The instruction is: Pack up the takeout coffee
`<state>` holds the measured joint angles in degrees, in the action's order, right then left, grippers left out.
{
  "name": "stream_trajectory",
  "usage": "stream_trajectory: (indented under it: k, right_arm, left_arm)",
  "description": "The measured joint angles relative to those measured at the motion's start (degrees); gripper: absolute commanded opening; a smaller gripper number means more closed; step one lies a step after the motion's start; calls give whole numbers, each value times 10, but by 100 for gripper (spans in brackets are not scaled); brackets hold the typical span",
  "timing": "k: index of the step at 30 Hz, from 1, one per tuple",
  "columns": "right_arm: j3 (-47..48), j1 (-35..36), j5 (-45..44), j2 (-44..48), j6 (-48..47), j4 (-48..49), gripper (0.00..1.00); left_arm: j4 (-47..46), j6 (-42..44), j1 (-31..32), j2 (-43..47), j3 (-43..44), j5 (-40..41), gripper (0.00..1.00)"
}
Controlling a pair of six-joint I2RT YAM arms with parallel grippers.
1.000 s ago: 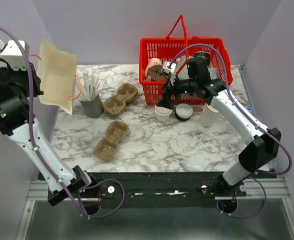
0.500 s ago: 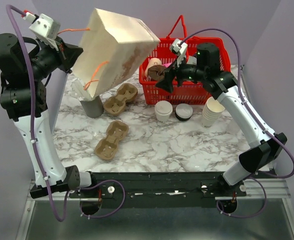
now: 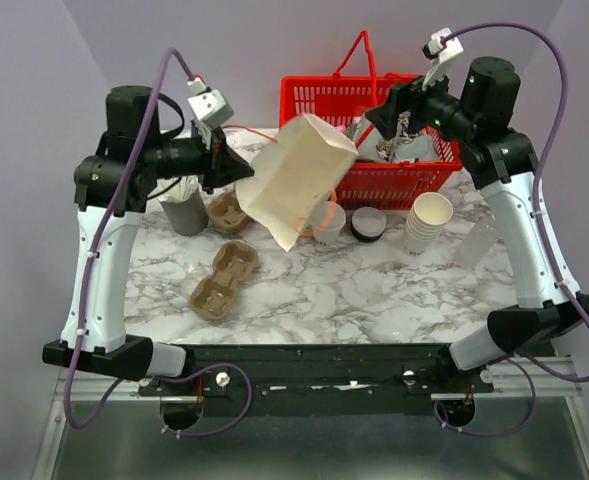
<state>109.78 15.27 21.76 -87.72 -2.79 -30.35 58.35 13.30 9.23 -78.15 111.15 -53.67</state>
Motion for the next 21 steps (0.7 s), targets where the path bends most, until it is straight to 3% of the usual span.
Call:
stream_trajectory:
  k: [8, 16, 21]
  right_arm:
    - [-81, 3, 1, 60, -12, -17, 100]
    - [-104, 3, -4, 78, -34, -26, 100]
    - [-81, 4, -88, 86, -45, -27, 100]
  left_arm:
    - [57, 60, 74, 1, -16, 6, 0]
    - [100, 95, 98, 0, 69, 33, 0]
    - [141, 143, 100, 19, 105, 59, 0]
